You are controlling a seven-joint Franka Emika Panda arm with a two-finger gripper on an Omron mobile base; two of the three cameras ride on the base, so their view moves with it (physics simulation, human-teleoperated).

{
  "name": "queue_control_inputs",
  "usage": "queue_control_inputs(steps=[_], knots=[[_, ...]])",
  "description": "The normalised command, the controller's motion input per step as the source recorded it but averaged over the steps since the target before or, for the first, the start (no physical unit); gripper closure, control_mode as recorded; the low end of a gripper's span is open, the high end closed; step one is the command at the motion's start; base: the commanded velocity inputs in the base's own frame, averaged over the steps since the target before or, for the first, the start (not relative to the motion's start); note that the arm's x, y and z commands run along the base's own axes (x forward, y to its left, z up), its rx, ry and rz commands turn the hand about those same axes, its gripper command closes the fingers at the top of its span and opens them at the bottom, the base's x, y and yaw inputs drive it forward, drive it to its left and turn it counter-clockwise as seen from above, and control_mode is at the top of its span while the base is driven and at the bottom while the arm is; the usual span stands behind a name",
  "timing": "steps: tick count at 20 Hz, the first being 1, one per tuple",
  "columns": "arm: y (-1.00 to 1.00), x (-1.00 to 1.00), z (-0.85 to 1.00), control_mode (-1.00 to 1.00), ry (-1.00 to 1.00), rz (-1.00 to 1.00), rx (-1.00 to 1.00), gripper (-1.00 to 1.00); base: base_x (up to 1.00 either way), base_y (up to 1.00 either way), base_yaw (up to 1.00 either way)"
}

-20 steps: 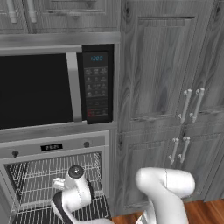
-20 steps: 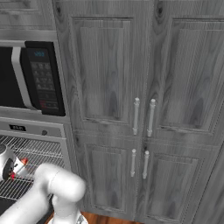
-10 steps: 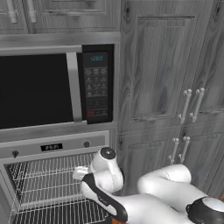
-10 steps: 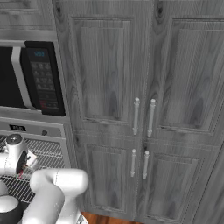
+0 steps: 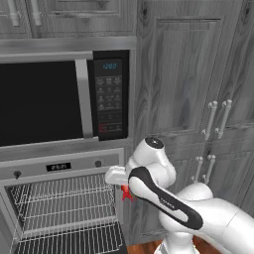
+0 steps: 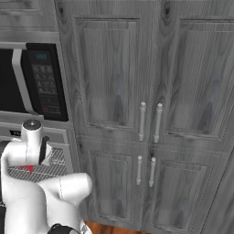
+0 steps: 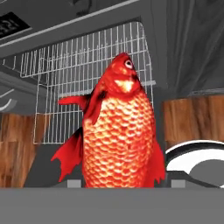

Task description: Take the fish from the oven and place it on the plate on the counter.

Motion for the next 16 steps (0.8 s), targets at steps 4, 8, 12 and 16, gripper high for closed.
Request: queue_control_inputs(steps=[4, 8, 12, 16], knots=[[-0.75, 0.0, 1.0, -1.0, 0.01, 0.11, 0.0, 1.0, 0.0, 0.0, 0.0], [-0.84, 0.0, 0.56, -1.0, 0.0, 0.05, -0.05, 1.0, 0.0, 0.0, 0.0], [-0.83, 0.0, 0.43, -1.0, 0.0, 0.02, -0.11, 1.0, 0.0, 0.0, 0.0], [-0.77, 0.0, 0.52, -1.0, 0.0, 0.02, -0.17, 1.0, 0.0, 0.0, 0.0]])
